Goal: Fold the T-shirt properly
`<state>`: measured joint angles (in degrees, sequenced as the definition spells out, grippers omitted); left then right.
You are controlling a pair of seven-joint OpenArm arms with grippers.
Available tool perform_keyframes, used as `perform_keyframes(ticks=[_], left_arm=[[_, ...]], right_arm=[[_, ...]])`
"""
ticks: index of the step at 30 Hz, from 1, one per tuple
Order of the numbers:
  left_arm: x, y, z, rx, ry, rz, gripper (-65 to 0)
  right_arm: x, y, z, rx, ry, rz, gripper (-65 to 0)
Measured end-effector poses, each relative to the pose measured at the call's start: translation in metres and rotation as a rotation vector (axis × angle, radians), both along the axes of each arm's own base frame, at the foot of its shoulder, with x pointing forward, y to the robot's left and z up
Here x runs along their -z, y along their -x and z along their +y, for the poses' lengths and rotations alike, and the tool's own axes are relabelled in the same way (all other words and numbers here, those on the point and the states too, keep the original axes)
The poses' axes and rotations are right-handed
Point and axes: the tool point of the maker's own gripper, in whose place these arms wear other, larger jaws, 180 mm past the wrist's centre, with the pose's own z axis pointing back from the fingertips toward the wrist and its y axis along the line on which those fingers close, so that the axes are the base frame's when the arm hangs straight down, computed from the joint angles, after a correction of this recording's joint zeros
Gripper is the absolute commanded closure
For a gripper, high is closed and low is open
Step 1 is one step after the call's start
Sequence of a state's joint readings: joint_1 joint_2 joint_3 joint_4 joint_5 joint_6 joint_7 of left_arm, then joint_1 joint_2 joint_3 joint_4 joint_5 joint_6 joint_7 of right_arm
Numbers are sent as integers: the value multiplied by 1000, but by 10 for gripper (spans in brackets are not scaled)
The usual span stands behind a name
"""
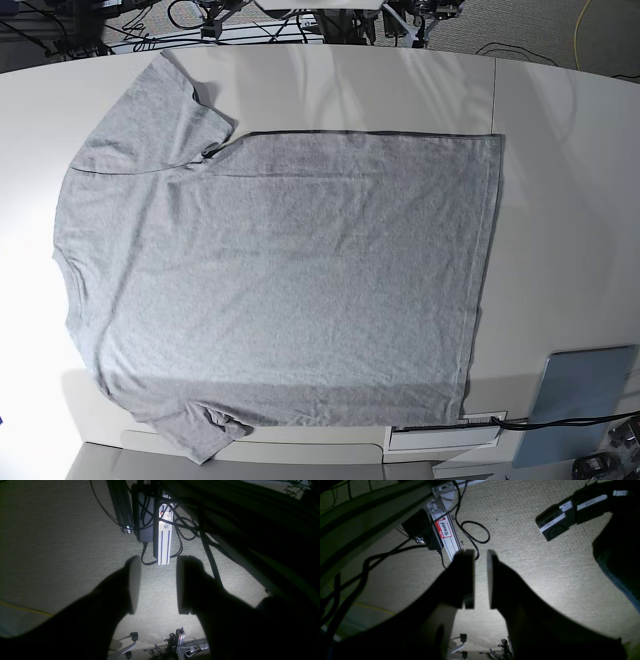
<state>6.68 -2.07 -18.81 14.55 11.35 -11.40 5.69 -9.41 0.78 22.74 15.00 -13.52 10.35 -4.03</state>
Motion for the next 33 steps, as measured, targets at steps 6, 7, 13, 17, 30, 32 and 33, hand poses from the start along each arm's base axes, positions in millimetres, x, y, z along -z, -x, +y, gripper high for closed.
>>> perform_keyframes(ticks=[6,7,13,17,30,32,33], left_arm=[[0,5,0,-1,0,5,-238],[0,5,0,0,0,5,-238],[0,8,0,-1,0,9,-238],[0,10,0,-1,0,13,-238],[-2,43,10,1,-16,56,-238],[-4,51,17,-12,-28,74,-238],[-6,55,21,-13,-34,82,-238]], right_arm=[[0,1,-1,0,3,-6,-96],[-1,1,-1,0,5,-16,-96],[-2,14,-2,1,10,-14,-96],[-2,16,-2,1,10,-11,-96],[-10,62,-29,-2,30,50,-96],[-14,75,-30,30,-8,59,-96],[-16,83,-31,42,-28,66,-96]])
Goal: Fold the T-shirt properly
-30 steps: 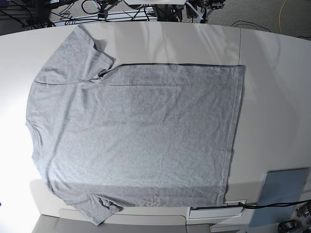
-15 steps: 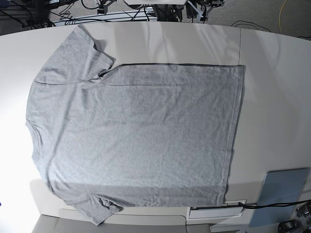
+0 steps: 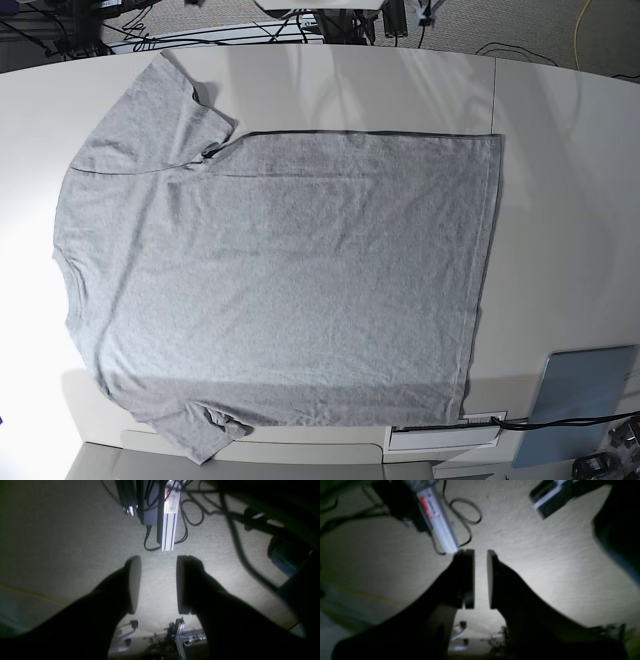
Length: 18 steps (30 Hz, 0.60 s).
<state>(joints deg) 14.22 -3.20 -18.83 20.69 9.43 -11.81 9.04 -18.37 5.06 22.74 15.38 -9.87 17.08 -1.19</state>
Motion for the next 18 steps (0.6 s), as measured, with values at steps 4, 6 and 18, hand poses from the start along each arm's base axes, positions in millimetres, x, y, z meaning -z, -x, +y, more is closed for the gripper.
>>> perform_keyframes(ticks=[4,6,18], left_arm=[[-12,7,8,-54,55,-21,-238],[-21,11,19,-61,63,-38,-238],[-120,18,84,66,-9,-257,-238]], right_arm=[[-11,22,-16,-19,4,7,-96],[-18,28,-28,-45,32,-2,-96],[-130,26,-69,-176,64,-173,-96]])
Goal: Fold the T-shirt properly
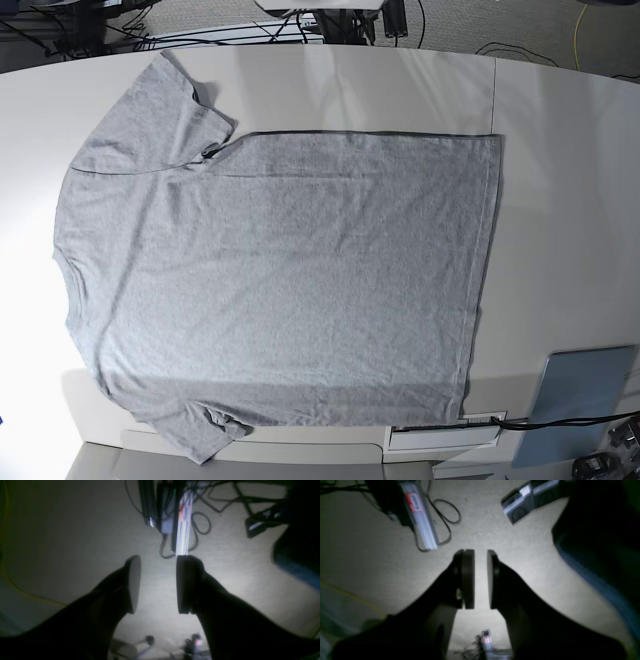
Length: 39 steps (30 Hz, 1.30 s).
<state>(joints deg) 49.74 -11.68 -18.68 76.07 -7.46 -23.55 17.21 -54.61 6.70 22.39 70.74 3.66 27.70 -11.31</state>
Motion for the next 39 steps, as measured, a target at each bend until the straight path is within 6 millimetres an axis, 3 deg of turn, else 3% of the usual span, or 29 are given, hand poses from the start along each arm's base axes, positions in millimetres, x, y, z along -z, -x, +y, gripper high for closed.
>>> perform_keyframes(ticks=[5,9,14,18,20,24,31,37,39], left_arm=[[-60,-31,9,185,-48,-138,-238],[-113,-79,15,453,-151,-284,-239],[-174,-143,10,698,-319,-491,-239],[-209,-173,-7,914,-383,-643,-239],[-214,-180,-17,1057,-370,-701,-246],[-225,-212,-17,1093,-416,-799,-248],[-214,-251,-14,1090,-425,-840,-248],[-179,-257,-39,1113,-370,-804,-290],[-173,-267,-33,1105,-425,-794,-290]], right_arm=[[-67,-34,-14,-184,13,-92,-96],[-113,-71,-11,-392,27,-153,-96],[-151,-138,-3,-576,131,-270,-96],[-181,-167,-14,-654,278,-320,-96],[-198,-184,-13,-692,321,-373,-96],[-224,-203,-22,-736,424,-418,-97],[-232,-208,-23,-751,449,-432,-98],[-232,-208,-24,-753,452,-430,-323],[-232,-208,-24,-758,458,-428,-340]])
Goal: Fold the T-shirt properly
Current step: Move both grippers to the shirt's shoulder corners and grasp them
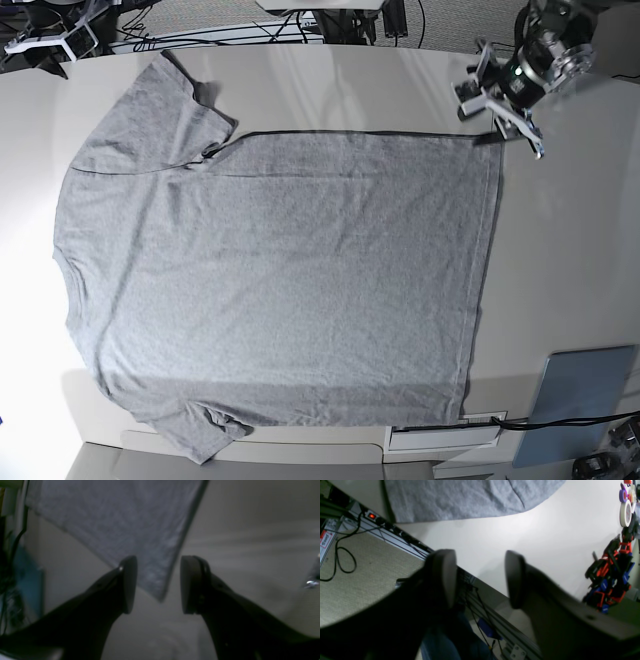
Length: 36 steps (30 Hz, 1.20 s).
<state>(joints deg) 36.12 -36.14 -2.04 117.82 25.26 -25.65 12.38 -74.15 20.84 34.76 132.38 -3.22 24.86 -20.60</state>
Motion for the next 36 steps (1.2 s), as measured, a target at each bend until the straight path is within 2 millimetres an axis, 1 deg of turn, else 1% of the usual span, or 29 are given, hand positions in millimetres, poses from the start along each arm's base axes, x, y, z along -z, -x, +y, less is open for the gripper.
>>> perform_keyframes(ticks=[2,6,7,9,12,18,22,26,30,31,33,36], left_arm=[[6,-6,3,11,-8,3,-290],[37,-5,10,-13,-26,62,-290],[44,-4,9,-12,-25,78,-290],[52,-10,9,-4,-38,82,-290],[55,-30,15,-23,-50,39,-290],[63,-54,28,-50,-43,21,-290],[67,-57,32,-35,-37,44,-289],[70,-54,31,-18,-27,74,-256],[71,-52,30,2,-31,92,-252],[71,-52,30,5,-28,90,-237],[72,-50,28,18,-23,101,-167],[78,-41,26,59,-36,145,0]], right_arm=[[0,1,-4,-17,42,7,-340],[-3,-2,-7,-15,66,-12,-340],[-4,-3,-9,-8,71,-21,-340],[-6,-5,-11,0,77,-33,-340],[-7,-5,-13,2,90,-38,-340],[-9,-5,-20,-33,177,-30,-340],[-11,-6,-22,-38,195,-34,-340],[-11,-7,-22,-44,199,-36,-340],[-11,-7,-22,-45,198,-37,-340],[-11,-7,-22,-45,198,-37,-340],[-11,-7,-22,-49,205,-36,-340],[-12,-7,-25,-68,244,-30,-340]])
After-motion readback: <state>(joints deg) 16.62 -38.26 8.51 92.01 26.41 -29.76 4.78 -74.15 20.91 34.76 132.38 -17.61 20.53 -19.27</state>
